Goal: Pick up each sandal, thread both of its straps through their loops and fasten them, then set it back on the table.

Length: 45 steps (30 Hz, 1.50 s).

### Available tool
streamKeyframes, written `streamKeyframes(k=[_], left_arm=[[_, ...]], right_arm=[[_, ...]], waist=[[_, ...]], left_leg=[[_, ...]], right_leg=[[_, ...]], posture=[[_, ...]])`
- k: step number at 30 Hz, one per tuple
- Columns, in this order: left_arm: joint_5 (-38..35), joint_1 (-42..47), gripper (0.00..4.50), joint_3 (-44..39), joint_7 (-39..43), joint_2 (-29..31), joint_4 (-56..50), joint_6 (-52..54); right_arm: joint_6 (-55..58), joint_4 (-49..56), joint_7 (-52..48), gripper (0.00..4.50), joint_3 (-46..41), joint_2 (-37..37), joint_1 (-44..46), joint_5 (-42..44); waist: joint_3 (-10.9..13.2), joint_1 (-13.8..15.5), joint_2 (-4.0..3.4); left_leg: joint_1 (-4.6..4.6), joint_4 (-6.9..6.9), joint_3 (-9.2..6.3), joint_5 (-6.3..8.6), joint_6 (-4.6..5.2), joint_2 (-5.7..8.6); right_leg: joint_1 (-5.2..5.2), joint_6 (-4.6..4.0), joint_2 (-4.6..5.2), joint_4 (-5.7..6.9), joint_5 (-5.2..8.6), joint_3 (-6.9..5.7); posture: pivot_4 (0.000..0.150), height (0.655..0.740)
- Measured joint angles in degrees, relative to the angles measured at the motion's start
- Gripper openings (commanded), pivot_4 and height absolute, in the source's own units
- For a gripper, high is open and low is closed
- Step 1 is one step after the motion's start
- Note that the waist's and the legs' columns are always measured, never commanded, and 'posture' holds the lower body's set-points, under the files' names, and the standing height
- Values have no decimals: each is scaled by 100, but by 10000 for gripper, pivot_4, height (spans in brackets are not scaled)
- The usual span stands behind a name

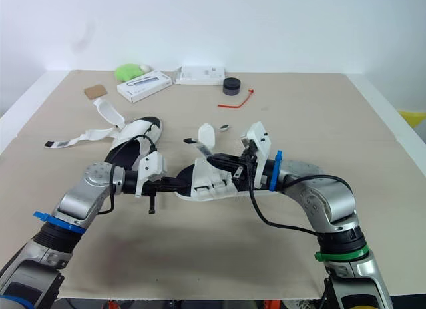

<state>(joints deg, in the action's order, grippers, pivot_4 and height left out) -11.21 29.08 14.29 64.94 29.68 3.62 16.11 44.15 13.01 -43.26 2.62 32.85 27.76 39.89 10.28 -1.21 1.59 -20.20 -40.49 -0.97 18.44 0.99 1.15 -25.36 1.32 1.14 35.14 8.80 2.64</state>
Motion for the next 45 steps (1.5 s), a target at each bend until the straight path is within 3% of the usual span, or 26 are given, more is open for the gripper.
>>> streamKeyframes(k=[18,22,24,29,36,41,45], left_arm=[[-8,-1,0,0,-85,-6,-5,6],[-8,-1,0,0,-85,-9,-5,7],[-9,-1,0,0,-85,-9,-5,8],[-11,-1,0,0,-83,-9,-5,11],[-10,-1,0,-1,-79,-8,-2,12],[-9,4,0,-1,-80,-9,23,6],[-6,12,0,-2,-87,-71,35,2]], right_arm=[[269,-547,220,633,-205,-293,121,-202],[215,-552,223,12243,-206,-298,121,-291],[164,-577,226,22720,-206,-307,121,-344],[-60,-609,218,43933,-199,-321,118,-576],[-617,-607,116,43933,-189,-279,193,-958],[-1055,-602,-176,43933,-108,-235,843,-1194],[-550,-733,-294,43933,117,-323,1341,-1134]], waist=[[0,-1,0],[0,-1,0],[0,-1,0],[0,-1,0],[0,-4,0],[0,-20,-1],[0,-15,-1]], left_leg=[[0,0,-3,0,0,0],[0,0,-3,0,0,0],[0,0,-3,0,0,0],[-1,0,-3,0,0,0],[-1,0,-2,0,0,0],[2,0,2,0,0,-2],[-1,0,-8,0,0,-1]], right_leg=[[0,0,-3,0,0,0],[0,0,-3,0,0,0],[0,0,-3,0,0,0],[0,1,-3,0,0,0],[-1,1,-3,0,0,0],[-2,1,-5,0,0,-1],[-1,-3,-4,1,-1,-2]], posture=[[1500,7400],[1500,7400],[1500,7400],[1500,7400],[1500,7400],[1500,7400],[1500,7400]])
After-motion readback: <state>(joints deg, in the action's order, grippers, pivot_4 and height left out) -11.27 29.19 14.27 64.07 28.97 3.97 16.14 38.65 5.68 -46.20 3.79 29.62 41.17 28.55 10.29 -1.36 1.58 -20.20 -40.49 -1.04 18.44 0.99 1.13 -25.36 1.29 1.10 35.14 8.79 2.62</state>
